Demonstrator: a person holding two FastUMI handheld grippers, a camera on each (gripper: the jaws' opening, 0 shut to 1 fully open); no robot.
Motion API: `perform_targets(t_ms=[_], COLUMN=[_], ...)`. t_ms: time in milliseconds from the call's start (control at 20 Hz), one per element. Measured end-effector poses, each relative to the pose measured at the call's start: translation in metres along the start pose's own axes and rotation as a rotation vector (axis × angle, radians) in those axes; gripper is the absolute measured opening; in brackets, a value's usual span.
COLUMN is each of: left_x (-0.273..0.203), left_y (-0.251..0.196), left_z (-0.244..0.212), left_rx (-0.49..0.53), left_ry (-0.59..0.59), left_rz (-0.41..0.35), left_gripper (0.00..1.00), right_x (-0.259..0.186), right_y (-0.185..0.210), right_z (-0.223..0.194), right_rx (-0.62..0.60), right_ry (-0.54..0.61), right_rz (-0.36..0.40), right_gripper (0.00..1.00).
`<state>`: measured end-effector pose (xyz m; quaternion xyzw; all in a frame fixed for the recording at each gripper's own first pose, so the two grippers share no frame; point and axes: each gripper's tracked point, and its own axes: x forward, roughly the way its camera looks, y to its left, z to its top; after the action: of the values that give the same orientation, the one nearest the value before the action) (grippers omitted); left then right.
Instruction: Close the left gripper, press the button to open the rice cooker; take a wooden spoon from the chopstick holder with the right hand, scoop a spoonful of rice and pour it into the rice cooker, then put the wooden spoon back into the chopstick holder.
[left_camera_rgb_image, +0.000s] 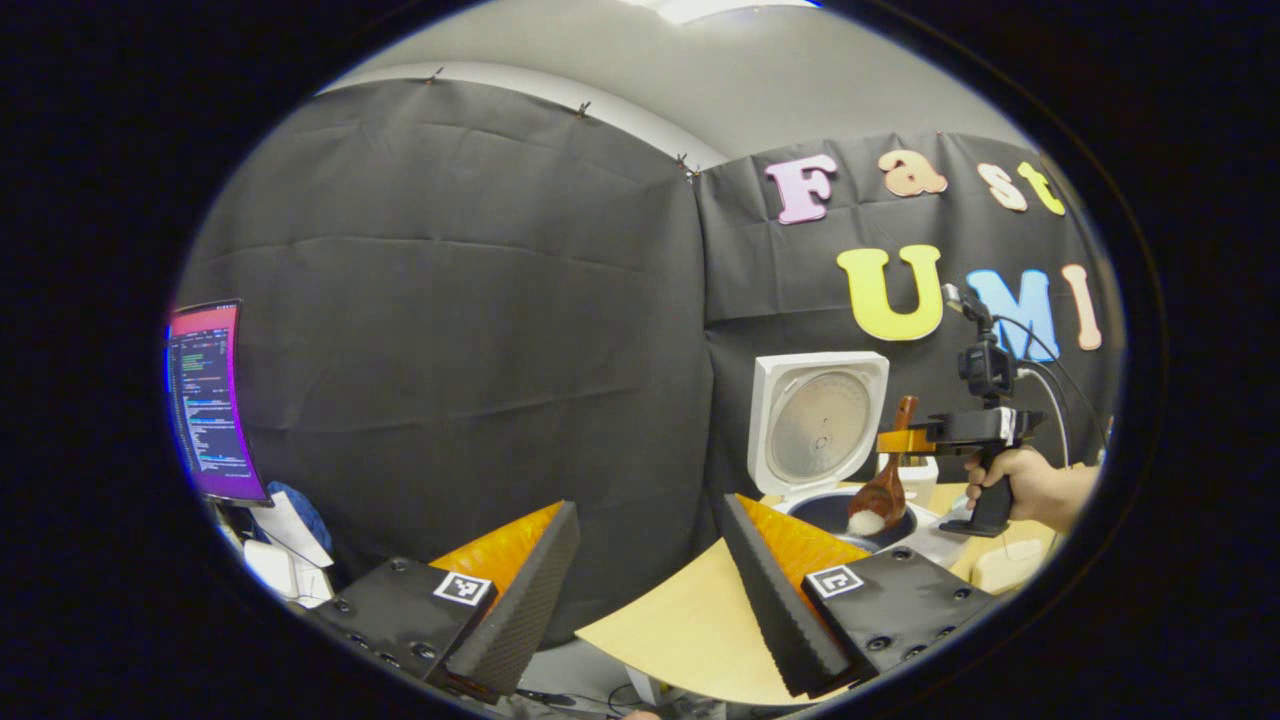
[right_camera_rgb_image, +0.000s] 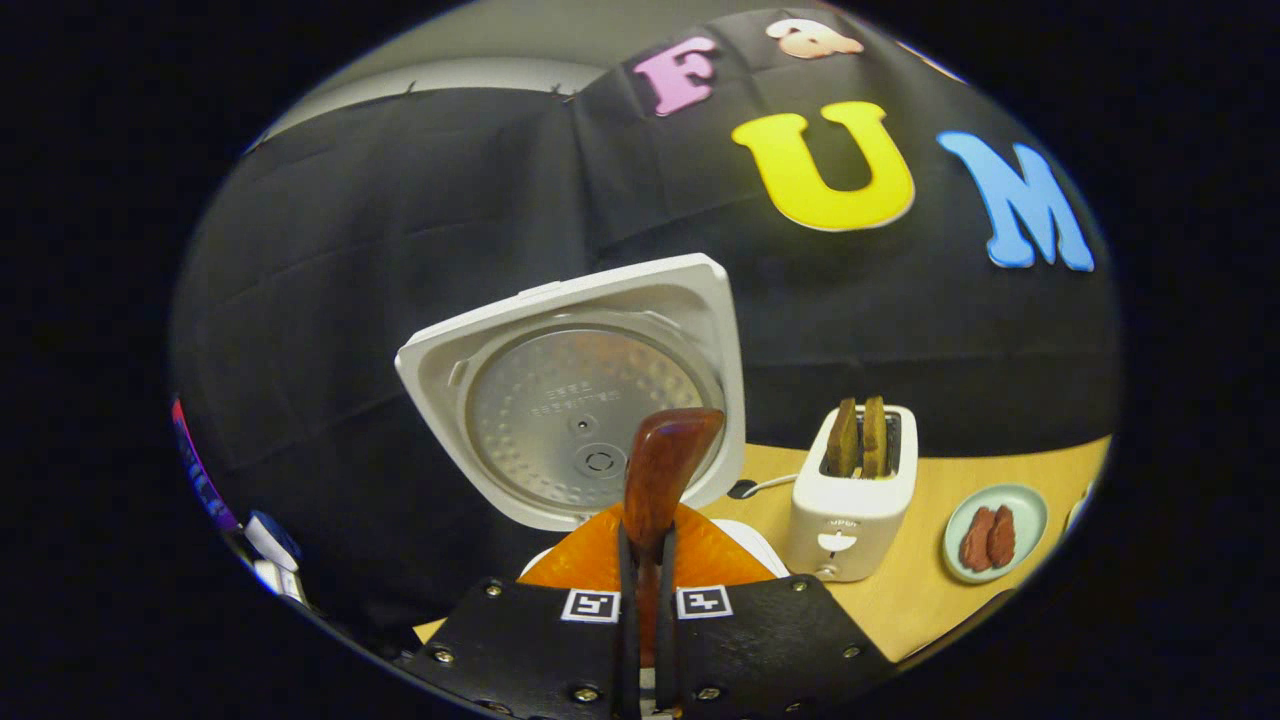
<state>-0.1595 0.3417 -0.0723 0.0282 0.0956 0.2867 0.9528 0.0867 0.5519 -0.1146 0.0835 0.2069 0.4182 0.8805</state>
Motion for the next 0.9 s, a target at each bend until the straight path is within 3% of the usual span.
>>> perform_targets(t_ms=[400,550,700,900], left_x=[-0.001,0.003,0.004,0.009], left_y=[0.008,0.004,-0.003,-0.022], left_z=[0.003,0.006,0.009,0.023], left_rx=[-0.008,-0.011,-0.011,-0.020], left_ry=[-0.003,-0.004,-0.015,-0.039], left_rz=[0.008,0.002,-0.016,-0.048], left_gripper=[0.99,1.00,0.99,0.98], right_x=[-0.008,-0.018,-0.031,-0.060], right_y=[0.010,0.008,0.004,-0.016], right_z=[0.019,0.031,0.050,0.079], right_rx=[-0.393,-0.476,-0.482,-0.267], right_ry=[-0.066,-0.109,-0.136,-0.151], right_rz=[-0.035,-0.061,-0.072,-0.043], right_gripper=[0.06,0.06,0.06,0.06])
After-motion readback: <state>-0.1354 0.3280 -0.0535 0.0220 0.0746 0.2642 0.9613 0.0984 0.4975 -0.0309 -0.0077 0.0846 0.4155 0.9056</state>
